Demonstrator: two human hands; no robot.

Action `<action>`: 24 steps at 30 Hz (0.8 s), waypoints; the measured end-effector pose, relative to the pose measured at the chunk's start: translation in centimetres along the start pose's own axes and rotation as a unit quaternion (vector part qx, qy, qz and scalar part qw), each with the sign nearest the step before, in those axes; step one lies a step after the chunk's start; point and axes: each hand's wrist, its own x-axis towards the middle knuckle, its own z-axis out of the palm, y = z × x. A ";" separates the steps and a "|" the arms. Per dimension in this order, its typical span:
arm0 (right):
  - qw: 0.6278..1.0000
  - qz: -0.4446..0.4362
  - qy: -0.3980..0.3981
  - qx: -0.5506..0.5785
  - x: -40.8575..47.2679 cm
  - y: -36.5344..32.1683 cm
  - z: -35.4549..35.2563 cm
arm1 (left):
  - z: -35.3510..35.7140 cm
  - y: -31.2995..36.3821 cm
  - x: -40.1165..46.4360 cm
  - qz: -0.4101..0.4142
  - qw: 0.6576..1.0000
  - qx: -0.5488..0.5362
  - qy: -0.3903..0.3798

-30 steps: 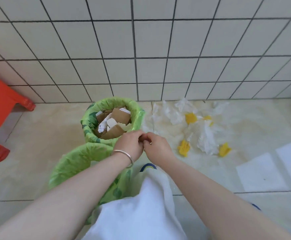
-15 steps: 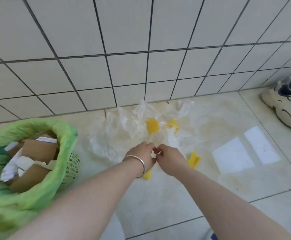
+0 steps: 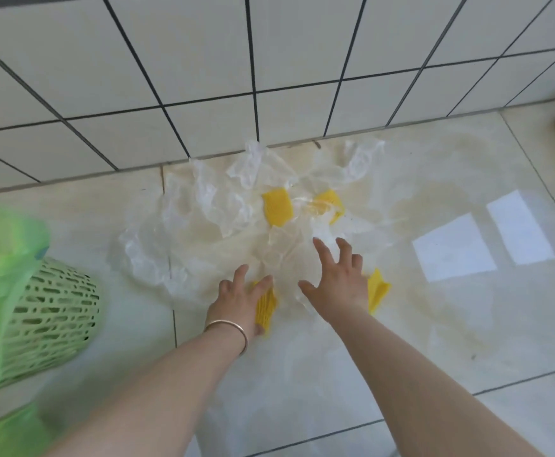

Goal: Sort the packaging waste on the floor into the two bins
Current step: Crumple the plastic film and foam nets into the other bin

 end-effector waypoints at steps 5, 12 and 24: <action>0.994 -0.030 -0.101 0.010 0.5 -0.5 2.2 | 0.9 -0.6 1.3 -0.003 1.000 -0.027 -0.009; 0.988 -0.063 -0.125 0.060 -0.6 -1.1 4.5 | 1.5 -0.5 1.8 0.016 0.996 -0.087 -0.031; 0.933 -0.056 -0.115 0.335 -2.1 0.2 0.4 | -0.6 -0.7 -0.6 0.288 0.916 -0.060 0.272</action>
